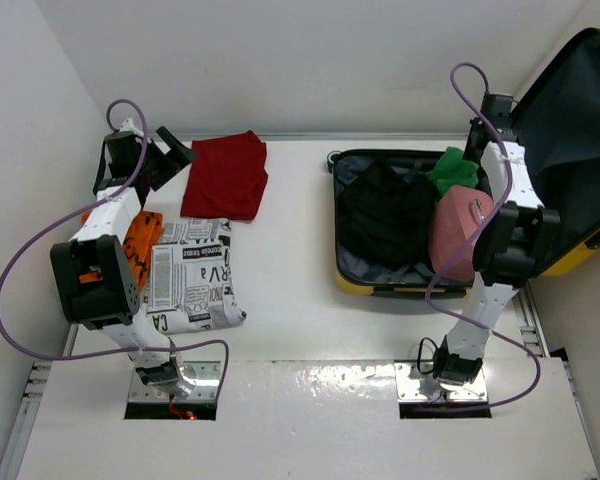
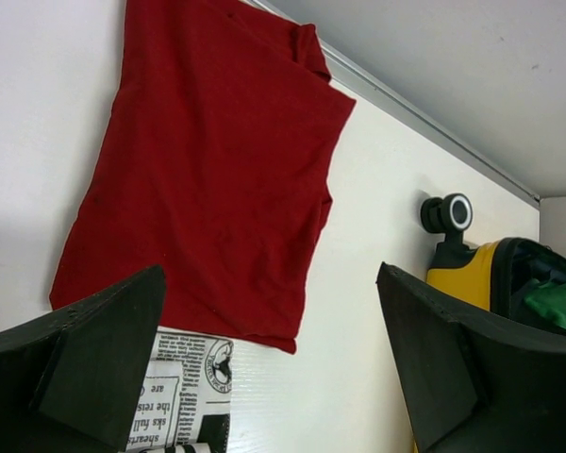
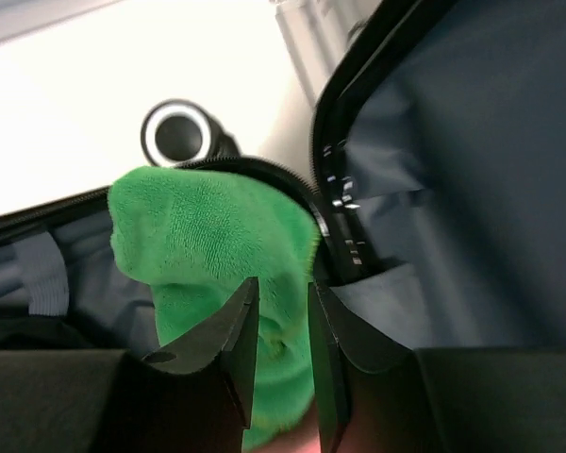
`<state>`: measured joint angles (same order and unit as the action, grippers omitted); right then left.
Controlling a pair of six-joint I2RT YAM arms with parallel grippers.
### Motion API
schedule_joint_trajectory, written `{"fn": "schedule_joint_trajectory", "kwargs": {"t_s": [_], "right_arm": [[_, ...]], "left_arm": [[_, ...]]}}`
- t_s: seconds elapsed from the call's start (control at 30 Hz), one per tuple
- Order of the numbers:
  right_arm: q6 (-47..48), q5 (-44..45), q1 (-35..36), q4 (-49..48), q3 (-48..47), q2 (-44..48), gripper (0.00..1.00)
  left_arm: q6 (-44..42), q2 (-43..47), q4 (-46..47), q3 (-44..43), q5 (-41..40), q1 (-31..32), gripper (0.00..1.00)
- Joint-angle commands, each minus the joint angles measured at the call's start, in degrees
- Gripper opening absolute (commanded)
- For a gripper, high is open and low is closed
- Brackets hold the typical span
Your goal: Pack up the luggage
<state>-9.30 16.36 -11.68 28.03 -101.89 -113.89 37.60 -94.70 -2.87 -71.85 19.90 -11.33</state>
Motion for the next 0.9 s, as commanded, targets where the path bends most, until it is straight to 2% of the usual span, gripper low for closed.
{"fn": "schedule_joint_trajectory", "kwargs": {"t_s": [0.0, 0.1, 0.27, 0.47, 0.57, 0.63, 0.73, 0.77, 0.83, 0.87], "right_arm": [[-3.3, -5.2, -1.3, 2.4, -4.1, -2.4, 0.28], [-1.8, -9.7, -1.1, 5.3, -7.0, -5.6, 0.26], [2.0, -11.2, 0.8, 13.5, -8.2, -10.2, 0.24], [5.5, -6.1, 2.8, 22.8, -6.6, -13.9, 0.21], [7.5, -4.2, 2.9, 22.5, -4.5, -13.8, 0.21], [7.6, -4.4, 2.7, 22.0, -5.3, -13.5, 0.28], [7.8, -7.1, 3.2, 21.8, -8.6, -11.1, 0.42], [7.8, -7.1, 3.5, 20.9, -10.0, -9.4, 0.51], [8.1, -11.2, 4.6, 19.7, -11.0, -6.5, 0.6], [8.1, -11.5, 4.9, 19.1, -12.1, -4.3, 0.67]], "left_arm": [[-0.3, 0.2, 2.4, -1.7, -0.2, 0.4, 1.0], [-0.3, 0.2, 1.9, -1.7, -0.2, -0.1, 1.0], [-0.3, 0.2, 1.4, -1.7, -0.2, -0.6, 1.0], [-0.3, -0.3, 0.9, -1.7, -0.8, -0.6, 1.0], [-1.0, -0.8, 0.1, -1.7, -0.8, -0.6, 1.0], [-2.0, -1.5, -0.5, -2.3, -2.4, -0.6, 1.0], [-10.5, -4.3, -7.4, -7.0, -6.4, 2.8, 1.0], [-12.5, -6.1, -9.3, -10.2, -11.2, 6.1, 1.0], [-17.4, -8.0, -12.9, -12.9, -15.0, 9.6, 1.0], [-18.8, -8.7, -13.6, -14.7, -19.5, 13.2, 1.0]]}}
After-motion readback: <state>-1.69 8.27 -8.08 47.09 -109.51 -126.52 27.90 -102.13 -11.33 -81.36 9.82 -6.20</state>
